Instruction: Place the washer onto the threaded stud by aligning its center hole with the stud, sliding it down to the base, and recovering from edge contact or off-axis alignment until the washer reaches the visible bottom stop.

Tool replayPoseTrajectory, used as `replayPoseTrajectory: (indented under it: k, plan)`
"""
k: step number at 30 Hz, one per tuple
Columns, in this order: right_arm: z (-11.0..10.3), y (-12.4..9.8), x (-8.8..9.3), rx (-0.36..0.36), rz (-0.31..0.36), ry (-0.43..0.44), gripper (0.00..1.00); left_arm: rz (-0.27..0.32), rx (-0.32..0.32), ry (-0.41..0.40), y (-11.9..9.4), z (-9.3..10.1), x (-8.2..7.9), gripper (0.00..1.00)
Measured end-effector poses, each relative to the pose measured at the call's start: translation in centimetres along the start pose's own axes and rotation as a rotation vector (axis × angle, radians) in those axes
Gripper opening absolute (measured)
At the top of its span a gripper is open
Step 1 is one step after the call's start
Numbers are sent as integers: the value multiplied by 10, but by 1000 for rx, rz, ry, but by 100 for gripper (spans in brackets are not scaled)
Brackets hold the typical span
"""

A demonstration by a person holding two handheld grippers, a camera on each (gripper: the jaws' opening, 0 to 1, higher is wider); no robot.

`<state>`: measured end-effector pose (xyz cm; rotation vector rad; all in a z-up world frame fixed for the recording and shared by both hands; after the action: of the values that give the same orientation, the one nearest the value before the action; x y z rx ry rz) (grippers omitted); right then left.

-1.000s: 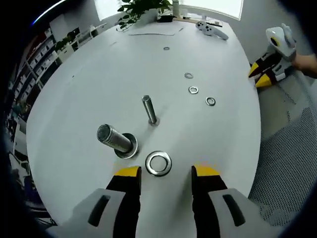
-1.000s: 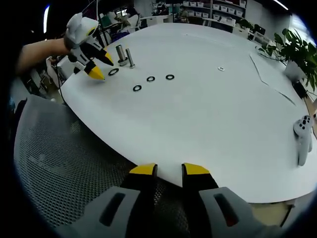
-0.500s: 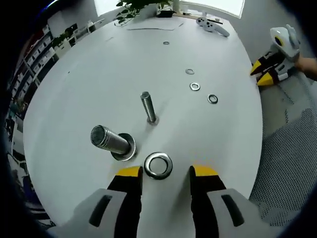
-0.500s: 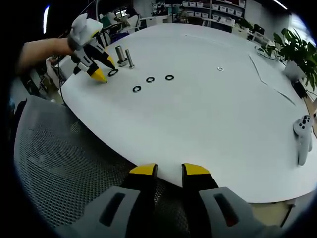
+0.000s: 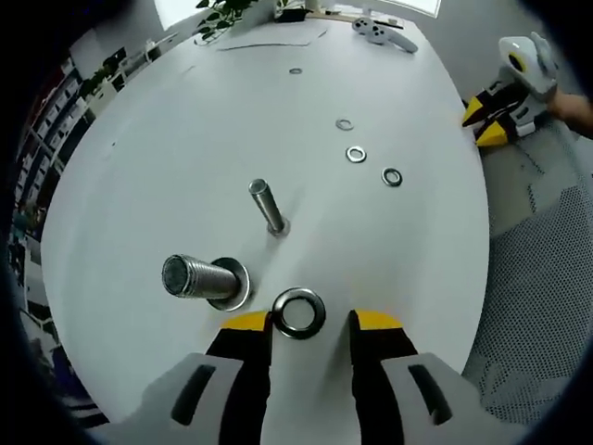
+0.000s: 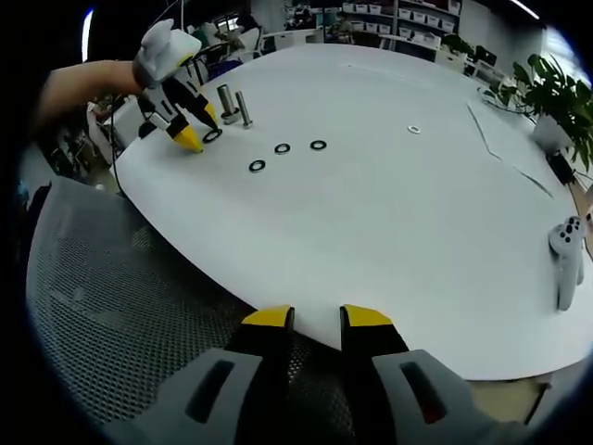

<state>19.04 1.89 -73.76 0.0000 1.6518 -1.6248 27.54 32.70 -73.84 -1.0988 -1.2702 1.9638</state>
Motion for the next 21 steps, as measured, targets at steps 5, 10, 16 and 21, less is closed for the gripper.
replayPoseTrajectory:
  k: [5,10,16,21]
  plan:
    - [0,0,0,0,0,1,23,-45,20,55,0,0,0,26]
    - [0,0,0,-2,-1,-2,23,-81,25,63,1,1,-3,25]
    - [0,0,0,-2,-2,-2,23,-103,30,87,1,2,-5,21]
    - [-1,0,1,-6,-2,-6,23,-106,30,83,1,2,-5,21]
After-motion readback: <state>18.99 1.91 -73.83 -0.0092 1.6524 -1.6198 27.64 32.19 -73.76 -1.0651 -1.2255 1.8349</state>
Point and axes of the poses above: the point that each gripper's makers call its tool centre point, and the gripper's own axes: y roughly forward along the fingers, z roughly to its right, x roughly out of its underside, the point moved 6 cm from there along -y, roughly backward along the fingers, and after that the axes turned 14 degrees about x, right-handed, at the moved point
